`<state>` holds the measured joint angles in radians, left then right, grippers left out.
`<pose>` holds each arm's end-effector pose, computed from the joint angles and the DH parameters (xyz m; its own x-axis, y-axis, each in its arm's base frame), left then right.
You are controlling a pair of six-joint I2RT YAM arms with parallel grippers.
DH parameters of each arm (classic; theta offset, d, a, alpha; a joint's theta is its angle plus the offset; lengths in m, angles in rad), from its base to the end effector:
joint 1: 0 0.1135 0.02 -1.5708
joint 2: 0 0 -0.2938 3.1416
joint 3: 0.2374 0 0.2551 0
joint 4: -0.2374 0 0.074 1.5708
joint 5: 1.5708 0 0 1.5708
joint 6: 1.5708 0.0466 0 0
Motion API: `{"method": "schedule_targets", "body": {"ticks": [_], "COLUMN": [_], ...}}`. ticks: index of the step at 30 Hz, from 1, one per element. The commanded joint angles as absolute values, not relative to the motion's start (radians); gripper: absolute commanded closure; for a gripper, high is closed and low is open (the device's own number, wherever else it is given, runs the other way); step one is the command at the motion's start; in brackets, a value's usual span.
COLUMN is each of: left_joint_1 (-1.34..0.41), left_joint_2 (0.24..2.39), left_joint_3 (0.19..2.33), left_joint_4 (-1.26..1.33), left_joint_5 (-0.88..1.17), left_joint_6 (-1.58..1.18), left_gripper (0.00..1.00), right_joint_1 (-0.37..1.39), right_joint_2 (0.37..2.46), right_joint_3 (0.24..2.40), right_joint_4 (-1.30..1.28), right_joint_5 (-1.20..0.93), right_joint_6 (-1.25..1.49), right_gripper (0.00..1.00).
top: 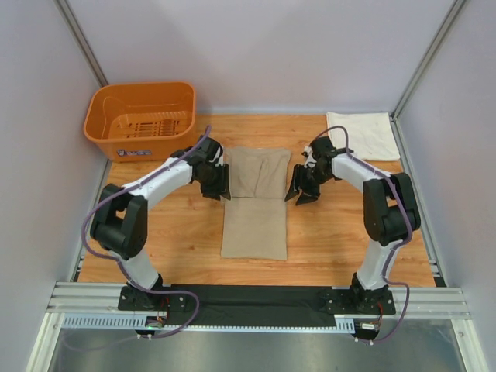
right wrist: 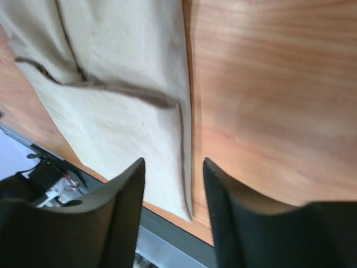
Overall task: Fold and stack the t-shirts
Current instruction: Fold the tshirt
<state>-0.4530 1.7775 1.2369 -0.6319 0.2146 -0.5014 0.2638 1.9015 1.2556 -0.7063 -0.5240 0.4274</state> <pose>0.3284 -0.1709 0.2147 -0.9680 -0.0511 -0.2458 0.0418 0.9326 -0.3586 0.3553 0.1201 0.1784 -0.9947 0.1031 0.0051 0.0899 0.8404 0.5344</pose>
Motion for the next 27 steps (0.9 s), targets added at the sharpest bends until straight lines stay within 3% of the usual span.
{"method": "schedule_targets", "body": {"ticks": [1,5,10,15,27], "left_joint_1": [-0.451,-0.451,-0.462,-0.512,-0.549], "left_joint_2": [1.573,1.425,1.220,1.103,1.106], "left_joint_3": [1.266,1.132,0.846,0.579,0.419], "left_joint_4": [-0.759,-0.788,-0.645,-0.458,-0.359], "left_joint_5": [0.156,0.234,0.423,0.462,0.376], "left_joint_6": [-0.445,-0.474,-0.672,-0.874,-1.014], "left_gripper": [0.51,0.49,0.48,0.46,0.46], "right_joint_1": [0.250,0.250,0.278,0.403,0.509], "right_joint_2": [1.751,1.622,1.404,1.232,1.224], "right_joint_3": [1.295,1.172,0.786,0.513,0.419], "right_joint_4": [-0.839,-0.848,-0.612,-0.399,-0.273], "right_joint_5": [-0.414,-0.481,-0.629,-0.608,-0.482], "right_joint_6": [0.333,0.380,0.590,0.808,0.920], "right_gripper": [0.49,0.41,0.41,0.43,0.51]}}
